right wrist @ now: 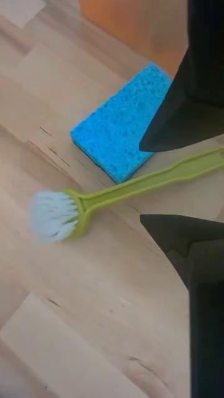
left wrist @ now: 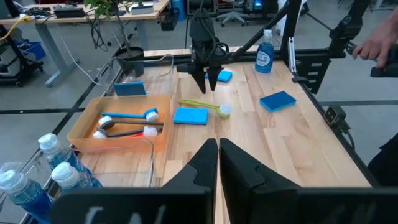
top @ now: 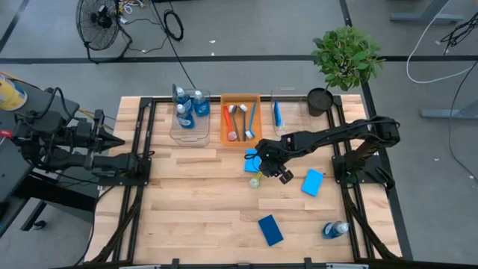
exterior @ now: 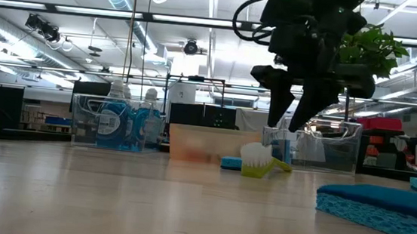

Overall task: Pick & Place Kitchen Sink Supplies
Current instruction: Put the green dish brush into the orange bin

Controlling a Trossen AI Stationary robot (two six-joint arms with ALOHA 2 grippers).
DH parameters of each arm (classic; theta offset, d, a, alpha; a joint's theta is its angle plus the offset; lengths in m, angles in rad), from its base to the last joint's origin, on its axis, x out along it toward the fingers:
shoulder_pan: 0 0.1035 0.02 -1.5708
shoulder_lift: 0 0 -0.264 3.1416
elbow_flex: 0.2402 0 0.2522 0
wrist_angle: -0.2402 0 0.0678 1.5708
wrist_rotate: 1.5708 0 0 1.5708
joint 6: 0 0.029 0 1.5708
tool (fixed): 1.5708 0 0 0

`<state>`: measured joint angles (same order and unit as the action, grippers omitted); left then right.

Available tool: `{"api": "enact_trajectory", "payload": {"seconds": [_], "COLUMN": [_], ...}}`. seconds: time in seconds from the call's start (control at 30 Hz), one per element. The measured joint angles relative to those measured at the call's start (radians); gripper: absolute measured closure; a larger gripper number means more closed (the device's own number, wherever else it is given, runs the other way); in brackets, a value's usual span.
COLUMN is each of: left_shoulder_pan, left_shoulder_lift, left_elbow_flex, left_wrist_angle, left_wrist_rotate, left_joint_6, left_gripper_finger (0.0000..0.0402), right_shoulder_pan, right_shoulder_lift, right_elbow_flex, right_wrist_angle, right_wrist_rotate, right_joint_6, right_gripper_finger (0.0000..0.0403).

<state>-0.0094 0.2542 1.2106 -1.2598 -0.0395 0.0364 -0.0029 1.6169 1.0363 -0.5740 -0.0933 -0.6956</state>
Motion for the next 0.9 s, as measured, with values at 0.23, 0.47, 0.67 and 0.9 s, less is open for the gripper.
{"api": "enact_trajectory", "payload": {"seconds": [0.23, 0.47, 0.67, 0.9], "left_shoulder_pan": [0.0, 0.0, 0.0, 0.0], "left_shoulder_lift": [0.0, 0.0, 0.0, 0.0], "left_elbow_flex": [0.0, 0.0, 0.0, 0.0], "left_wrist_angle": [0.0, 0.0, 0.0, 0.0], "left_wrist_rotate": [0.0, 0.0, 0.0, 0.0], "left_joint_6": [0.0, 0.0, 0.0, 0.0], "left_gripper_finger": [0.0378, 0.0378, 0.0378, 0.0378], "right_shoulder_pan": [0.0, 0.0, 0.0, 0.0], "right_shoulder_lift": [0.0, 0.0, 0.0, 0.0], "right_elbow_flex": [0.0, 0.0, 0.0, 0.0], "right_wrist_angle": [-0.002, -0.002, -0.002, -0.002], "right_wrist_rotate": [0.0, 0.0, 0.0, 0.037], "right_joint_6": [0.004, 0.006, 0.006, 0.006], "right_gripper_finger": [0.0227, 0.0227, 0.0227, 0.0227]}}
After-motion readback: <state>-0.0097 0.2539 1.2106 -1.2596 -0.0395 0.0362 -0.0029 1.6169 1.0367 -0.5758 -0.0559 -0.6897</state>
